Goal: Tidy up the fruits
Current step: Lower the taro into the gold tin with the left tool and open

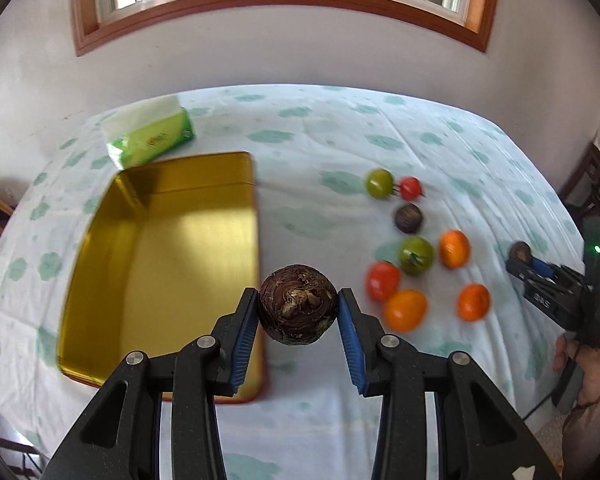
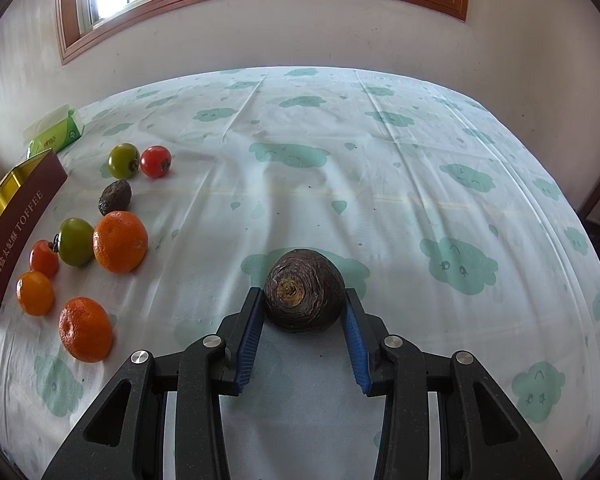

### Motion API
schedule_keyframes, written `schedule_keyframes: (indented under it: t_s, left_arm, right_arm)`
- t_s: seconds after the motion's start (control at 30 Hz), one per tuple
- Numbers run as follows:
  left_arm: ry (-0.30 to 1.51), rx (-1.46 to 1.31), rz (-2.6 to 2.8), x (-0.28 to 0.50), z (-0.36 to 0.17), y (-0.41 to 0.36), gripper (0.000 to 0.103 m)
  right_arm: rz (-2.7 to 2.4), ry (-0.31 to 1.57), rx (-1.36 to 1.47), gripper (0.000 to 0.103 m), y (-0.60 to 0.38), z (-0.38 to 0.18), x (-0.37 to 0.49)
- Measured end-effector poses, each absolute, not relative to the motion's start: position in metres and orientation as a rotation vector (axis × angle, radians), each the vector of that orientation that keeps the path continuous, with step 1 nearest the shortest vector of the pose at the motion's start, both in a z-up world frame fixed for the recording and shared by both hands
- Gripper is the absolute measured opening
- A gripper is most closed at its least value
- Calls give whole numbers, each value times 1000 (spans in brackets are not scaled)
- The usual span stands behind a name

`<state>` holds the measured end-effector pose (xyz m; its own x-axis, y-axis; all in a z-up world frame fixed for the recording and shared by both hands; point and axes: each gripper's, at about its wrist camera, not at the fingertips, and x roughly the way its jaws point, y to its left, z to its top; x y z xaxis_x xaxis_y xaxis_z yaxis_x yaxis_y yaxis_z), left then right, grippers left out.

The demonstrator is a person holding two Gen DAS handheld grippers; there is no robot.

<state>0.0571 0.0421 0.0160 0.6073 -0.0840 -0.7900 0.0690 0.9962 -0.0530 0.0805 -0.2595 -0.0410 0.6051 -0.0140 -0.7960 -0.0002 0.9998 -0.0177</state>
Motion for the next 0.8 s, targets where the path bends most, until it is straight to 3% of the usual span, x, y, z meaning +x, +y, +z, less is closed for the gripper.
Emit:
schedule_keyframes:
  t_s: [0.4, 0.8]
  left_arm:
    - [993, -75, 101, 92, -16, 144, 36]
    - [1058, -47, 113, 92, -43, 163, 36]
  right_arm:
    - [-8, 921, -18, 40, -259, -41, 80]
    - [-9, 922, -19, 40, -259, -41, 81]
